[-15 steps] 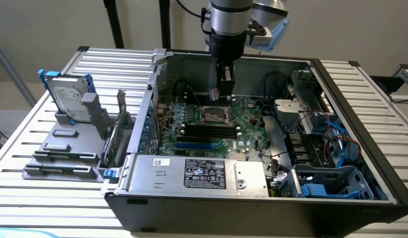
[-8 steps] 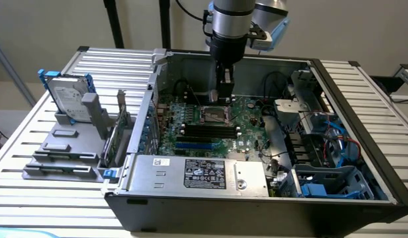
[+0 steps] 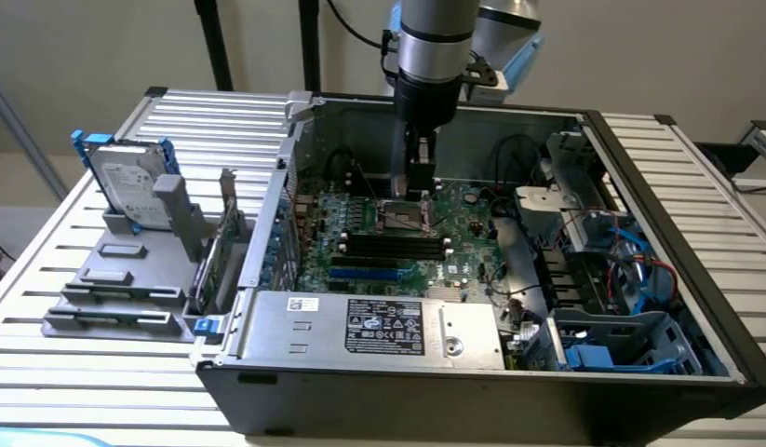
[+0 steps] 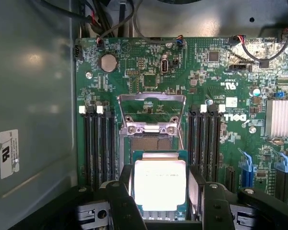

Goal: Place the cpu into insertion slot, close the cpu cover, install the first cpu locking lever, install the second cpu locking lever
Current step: 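Place the cpu into insertion slot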

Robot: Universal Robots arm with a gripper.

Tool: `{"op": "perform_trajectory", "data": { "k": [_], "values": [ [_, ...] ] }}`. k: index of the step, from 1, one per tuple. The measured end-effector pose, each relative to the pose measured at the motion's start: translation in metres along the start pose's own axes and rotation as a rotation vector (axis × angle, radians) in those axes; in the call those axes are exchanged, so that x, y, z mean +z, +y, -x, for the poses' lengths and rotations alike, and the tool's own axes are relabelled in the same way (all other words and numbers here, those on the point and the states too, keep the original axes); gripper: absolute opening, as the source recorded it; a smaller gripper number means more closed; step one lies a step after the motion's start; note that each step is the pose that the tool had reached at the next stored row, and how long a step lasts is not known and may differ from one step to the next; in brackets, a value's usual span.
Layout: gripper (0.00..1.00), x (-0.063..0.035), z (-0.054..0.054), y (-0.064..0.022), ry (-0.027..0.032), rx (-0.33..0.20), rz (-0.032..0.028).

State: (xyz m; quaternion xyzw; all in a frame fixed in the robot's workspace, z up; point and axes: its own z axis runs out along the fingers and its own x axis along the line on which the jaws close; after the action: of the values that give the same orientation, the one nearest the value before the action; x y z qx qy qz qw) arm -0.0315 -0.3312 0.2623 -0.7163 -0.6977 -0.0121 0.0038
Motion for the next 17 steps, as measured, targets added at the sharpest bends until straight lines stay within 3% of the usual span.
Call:
{"op": "perform_trajectory", "data": {
  "k": [17],
  "values": [
    [0.55,0.0311,-0.008,-0.0028,0.0000,-0.006,-0.0001]
  ]
}}
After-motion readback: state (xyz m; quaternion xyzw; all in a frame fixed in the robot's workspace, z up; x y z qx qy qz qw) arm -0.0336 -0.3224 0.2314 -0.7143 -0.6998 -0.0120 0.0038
